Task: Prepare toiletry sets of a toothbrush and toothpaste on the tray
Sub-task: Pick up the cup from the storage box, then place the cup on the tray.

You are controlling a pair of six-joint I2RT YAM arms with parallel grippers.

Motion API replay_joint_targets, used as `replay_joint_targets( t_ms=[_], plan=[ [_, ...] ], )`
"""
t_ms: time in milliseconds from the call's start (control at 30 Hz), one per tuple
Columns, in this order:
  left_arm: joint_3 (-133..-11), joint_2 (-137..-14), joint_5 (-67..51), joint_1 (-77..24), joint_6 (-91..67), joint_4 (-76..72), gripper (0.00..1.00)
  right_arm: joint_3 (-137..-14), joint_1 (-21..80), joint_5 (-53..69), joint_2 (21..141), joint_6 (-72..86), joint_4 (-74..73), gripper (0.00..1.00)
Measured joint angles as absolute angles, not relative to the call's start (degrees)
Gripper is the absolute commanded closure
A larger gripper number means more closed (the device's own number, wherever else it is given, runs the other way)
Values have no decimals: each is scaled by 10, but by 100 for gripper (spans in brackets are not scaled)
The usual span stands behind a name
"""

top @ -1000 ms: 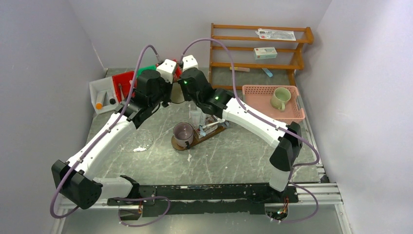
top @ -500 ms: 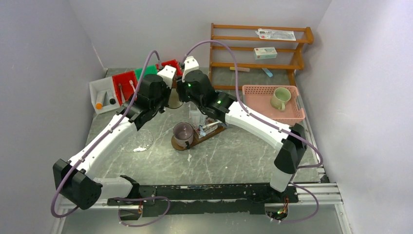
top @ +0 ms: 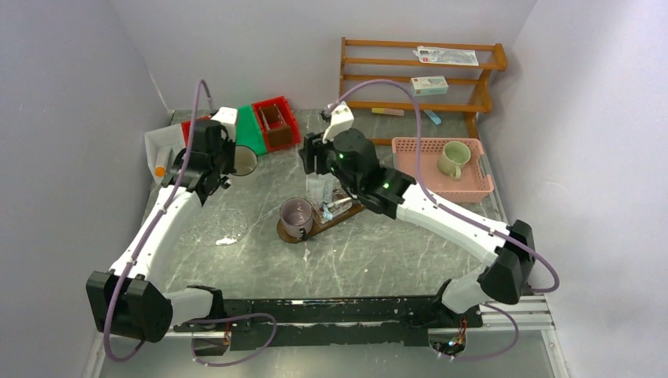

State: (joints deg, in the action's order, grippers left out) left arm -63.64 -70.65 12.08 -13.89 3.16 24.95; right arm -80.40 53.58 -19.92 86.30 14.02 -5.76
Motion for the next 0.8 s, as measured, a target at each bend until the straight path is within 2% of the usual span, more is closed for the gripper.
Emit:
replay_joint_targets(
  t_ms=[333, 600, 800],
  plan=[
    [-592, -693, 89, -49, 32, 250, 95, -618, 527, -231, 700, 129, -2, 20],
    [-561, -694, 27, 61, 26, 247, 95, -467, 523, -235, 563, 142, 43, 5],
    [-557, -705, 0, 136, 41, 247, 95, -401, 522, -240, 505, 143, 51, 1]
  ],
)
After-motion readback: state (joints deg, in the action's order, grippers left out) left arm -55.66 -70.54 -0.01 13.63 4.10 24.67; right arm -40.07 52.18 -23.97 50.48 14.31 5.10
